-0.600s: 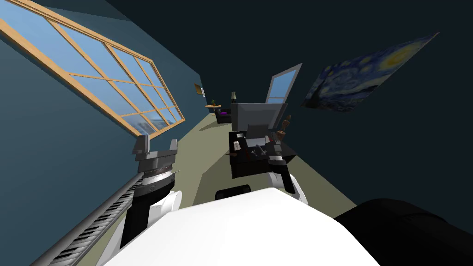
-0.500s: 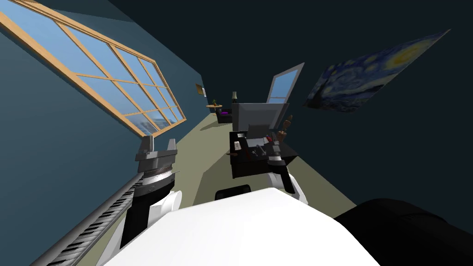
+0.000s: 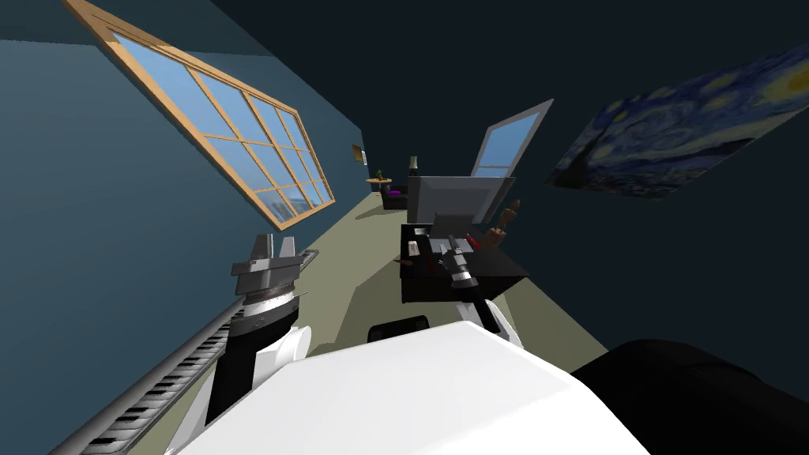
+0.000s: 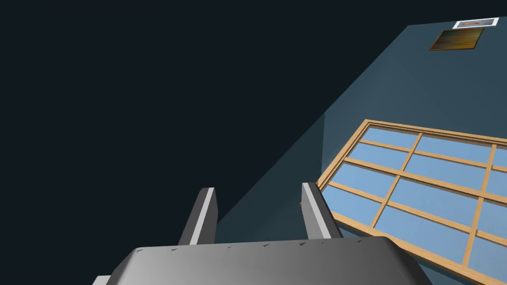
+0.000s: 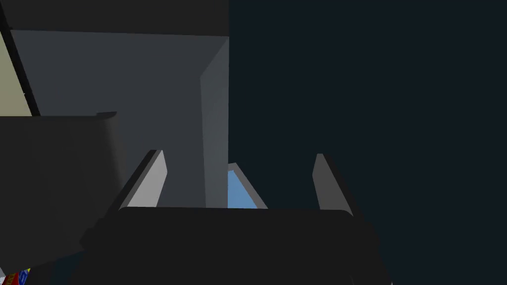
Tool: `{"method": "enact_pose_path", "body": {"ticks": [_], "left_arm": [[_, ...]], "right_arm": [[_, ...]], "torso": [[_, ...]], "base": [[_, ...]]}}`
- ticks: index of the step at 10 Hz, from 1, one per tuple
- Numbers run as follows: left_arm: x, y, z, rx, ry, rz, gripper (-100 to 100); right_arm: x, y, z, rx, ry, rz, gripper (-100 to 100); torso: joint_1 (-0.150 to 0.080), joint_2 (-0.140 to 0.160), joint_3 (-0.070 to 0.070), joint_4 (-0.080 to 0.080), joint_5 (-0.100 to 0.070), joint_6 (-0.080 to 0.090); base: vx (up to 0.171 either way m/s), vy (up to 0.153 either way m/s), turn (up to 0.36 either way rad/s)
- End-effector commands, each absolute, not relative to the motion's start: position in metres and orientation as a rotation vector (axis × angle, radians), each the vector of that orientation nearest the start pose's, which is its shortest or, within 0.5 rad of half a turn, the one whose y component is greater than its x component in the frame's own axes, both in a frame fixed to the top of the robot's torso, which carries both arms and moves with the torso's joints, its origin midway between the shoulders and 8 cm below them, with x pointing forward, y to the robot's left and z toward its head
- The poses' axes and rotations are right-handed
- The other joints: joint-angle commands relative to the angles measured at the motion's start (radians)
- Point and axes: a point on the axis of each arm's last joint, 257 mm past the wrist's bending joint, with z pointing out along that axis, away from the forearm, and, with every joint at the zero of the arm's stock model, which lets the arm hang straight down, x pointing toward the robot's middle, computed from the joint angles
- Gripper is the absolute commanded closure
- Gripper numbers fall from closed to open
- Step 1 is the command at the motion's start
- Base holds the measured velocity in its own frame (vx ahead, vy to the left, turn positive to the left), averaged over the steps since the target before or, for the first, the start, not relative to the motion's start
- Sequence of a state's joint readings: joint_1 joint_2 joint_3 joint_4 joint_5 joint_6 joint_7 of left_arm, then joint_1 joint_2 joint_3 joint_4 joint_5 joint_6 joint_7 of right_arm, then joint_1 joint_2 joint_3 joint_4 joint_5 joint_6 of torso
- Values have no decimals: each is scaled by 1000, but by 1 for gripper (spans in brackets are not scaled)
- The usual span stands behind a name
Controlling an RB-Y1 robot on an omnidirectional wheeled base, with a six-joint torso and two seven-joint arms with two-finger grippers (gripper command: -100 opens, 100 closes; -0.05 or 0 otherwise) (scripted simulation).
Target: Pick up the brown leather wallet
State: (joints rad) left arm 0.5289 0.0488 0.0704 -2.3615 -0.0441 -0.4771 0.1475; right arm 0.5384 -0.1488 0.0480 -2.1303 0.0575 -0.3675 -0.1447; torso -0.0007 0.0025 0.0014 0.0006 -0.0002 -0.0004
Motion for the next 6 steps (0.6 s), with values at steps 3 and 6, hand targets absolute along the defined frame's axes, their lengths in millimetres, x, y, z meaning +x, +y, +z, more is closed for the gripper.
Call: {"method": "enact_pose_path", "body": {"ticks": [3, 6], "left_arm": [[327, 289, 48, -613, 620, -1342, 0], [327, 289, 48, -613, 620, -1341, 0]], "right_arm": [[382, -236, -169, 994, 1143, 1344, -100], [378, -223, -195, 1040, 1205, 1353, -100]], "torso": [[0, 0, 0, 0, 0, 0], [0, -2, -1, 0, 0, 0]], "base": [[-35, 0, 314], [-9, 2, 145]]}}
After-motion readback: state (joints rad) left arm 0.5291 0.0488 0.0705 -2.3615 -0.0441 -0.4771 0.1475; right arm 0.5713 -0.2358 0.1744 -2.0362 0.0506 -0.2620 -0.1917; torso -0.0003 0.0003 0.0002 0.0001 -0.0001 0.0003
